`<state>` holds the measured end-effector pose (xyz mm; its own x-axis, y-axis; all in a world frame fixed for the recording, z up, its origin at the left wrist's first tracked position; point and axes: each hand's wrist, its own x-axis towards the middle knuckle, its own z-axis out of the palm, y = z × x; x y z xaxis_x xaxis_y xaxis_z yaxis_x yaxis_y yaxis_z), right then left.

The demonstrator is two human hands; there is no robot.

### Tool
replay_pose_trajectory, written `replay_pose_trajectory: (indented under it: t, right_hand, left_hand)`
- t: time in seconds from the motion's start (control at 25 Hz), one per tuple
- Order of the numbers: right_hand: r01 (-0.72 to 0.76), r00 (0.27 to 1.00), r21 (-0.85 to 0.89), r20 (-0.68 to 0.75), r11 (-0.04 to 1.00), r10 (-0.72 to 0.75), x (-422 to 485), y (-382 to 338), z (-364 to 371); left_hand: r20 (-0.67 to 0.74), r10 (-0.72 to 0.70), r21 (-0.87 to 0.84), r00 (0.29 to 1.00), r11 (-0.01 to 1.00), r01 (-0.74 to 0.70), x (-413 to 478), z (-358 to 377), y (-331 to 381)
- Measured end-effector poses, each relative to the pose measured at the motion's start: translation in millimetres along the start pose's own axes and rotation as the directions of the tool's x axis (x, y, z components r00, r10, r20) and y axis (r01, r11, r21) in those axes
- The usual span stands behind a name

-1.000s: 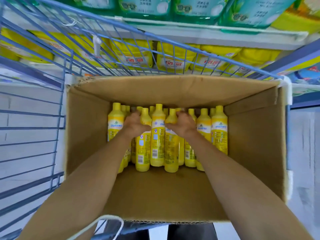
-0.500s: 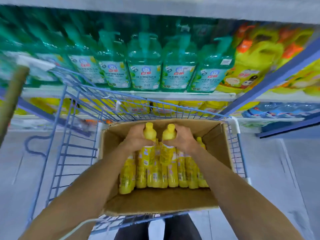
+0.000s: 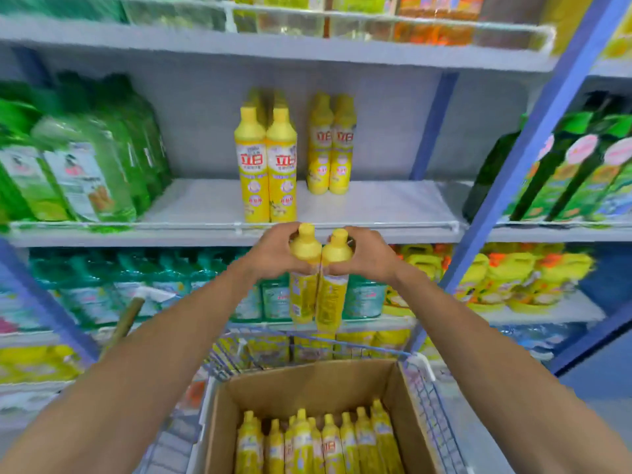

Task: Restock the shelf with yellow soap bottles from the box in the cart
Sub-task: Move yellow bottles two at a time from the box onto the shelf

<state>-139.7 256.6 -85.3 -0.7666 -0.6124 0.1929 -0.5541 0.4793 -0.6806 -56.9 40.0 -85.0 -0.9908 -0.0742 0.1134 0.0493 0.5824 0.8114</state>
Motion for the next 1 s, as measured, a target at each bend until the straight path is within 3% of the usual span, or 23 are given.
replay_pose_trajectory:
  t: [0.28,0.4,1.0]
  right_hand:
    - [0.149,0.986,0.084,-0.086,0.985,-0.142,60,-49,-107]
    - [0.220,0.970,0.099,-0.128,0.970,-0.207,87,-59,-144]
    - [0.231,0.959,0.245,-0.219,0.942,-0.178,146,-17,-149]
  left_hand:
    - [-0.054,0.169,-0.078,0.984,0.982,-0.173,52,-57,104]
    - [-0.137,0.203,-0.071,0.969,0.974,-0.215,83,-70,132]
    - [-0.300,0.136,-0.003,0.944,0.990,-0.144,155,-39,105]
